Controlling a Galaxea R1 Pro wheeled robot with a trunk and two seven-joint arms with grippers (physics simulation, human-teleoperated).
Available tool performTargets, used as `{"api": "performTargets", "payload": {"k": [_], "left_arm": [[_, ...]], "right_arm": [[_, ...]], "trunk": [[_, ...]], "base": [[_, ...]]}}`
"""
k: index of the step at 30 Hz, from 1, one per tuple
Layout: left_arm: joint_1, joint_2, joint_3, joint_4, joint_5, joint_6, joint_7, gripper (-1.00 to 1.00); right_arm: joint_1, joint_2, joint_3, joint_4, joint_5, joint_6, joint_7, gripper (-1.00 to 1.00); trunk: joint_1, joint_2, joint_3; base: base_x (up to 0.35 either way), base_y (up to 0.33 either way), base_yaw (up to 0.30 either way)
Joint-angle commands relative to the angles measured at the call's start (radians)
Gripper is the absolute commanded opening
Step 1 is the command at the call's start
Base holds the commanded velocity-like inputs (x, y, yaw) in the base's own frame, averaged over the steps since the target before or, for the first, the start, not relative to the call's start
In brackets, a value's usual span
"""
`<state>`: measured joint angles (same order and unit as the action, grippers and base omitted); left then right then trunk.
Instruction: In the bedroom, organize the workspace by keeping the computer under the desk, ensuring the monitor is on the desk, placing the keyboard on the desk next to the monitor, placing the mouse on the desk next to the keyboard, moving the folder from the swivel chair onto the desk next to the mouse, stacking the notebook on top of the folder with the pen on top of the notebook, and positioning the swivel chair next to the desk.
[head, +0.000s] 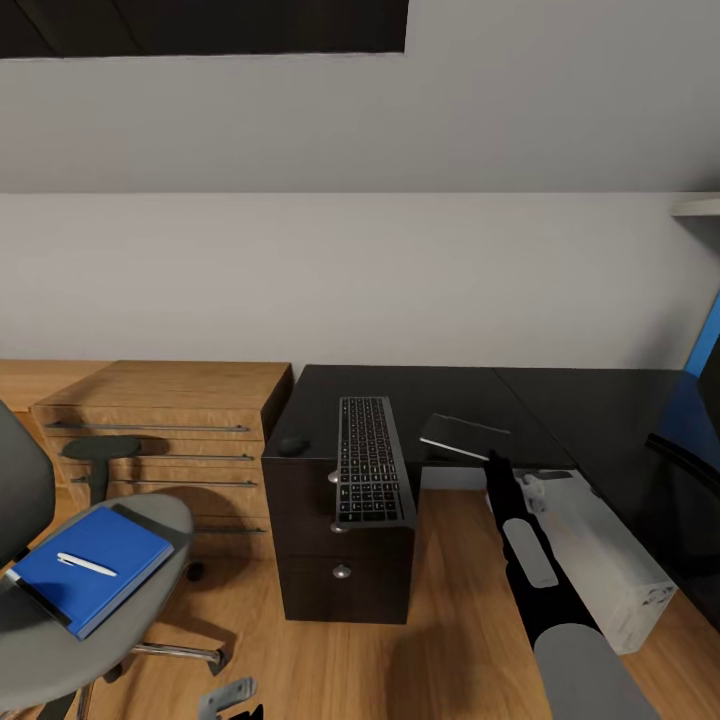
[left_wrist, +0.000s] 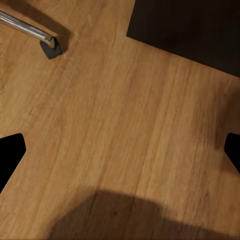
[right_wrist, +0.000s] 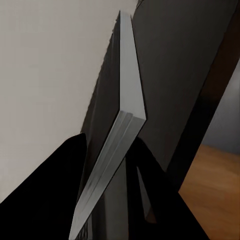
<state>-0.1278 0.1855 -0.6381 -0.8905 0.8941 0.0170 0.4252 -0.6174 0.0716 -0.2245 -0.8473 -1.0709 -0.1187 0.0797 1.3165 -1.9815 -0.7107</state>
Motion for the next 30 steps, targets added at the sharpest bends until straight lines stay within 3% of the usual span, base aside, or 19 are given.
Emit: {"api": "performTargets", "payload": {"k": [1, 12, 30], "left_arm": [[-0.001, 0.002, -0.004, -0.002, 0.004, 0.002, 0.008, 1.00], [-0.001, 0.003, -0.005, 0.000, 0.006, 0.002, 0.009, 1.00], [-0.001, 0.002, -0.007, 0.001, 0.007, 0.001, 0.011, 1.00]], "right_arm": [[-0.001, 0.000, -0.003, 0.001, -0.011, -0.001, 0.008, -1.00], [-0.001, -0.020, -0.005, 0.002, -0.008, -0.082, 0.008, -1.00], [-0.001, -0.022, -0.003, 0.002, -0.012, -0.092, 0.014, -1.00]], "trunk": [[0.000, -0.001, -0.001], [0.000, -0.001, -0.001], [0.000, -0.001, -0.001]], "base": [[0.000, 0.000, 0.000], [0.000, 0.000, 0.000], [0.000, 0.000, 0.000]]}}
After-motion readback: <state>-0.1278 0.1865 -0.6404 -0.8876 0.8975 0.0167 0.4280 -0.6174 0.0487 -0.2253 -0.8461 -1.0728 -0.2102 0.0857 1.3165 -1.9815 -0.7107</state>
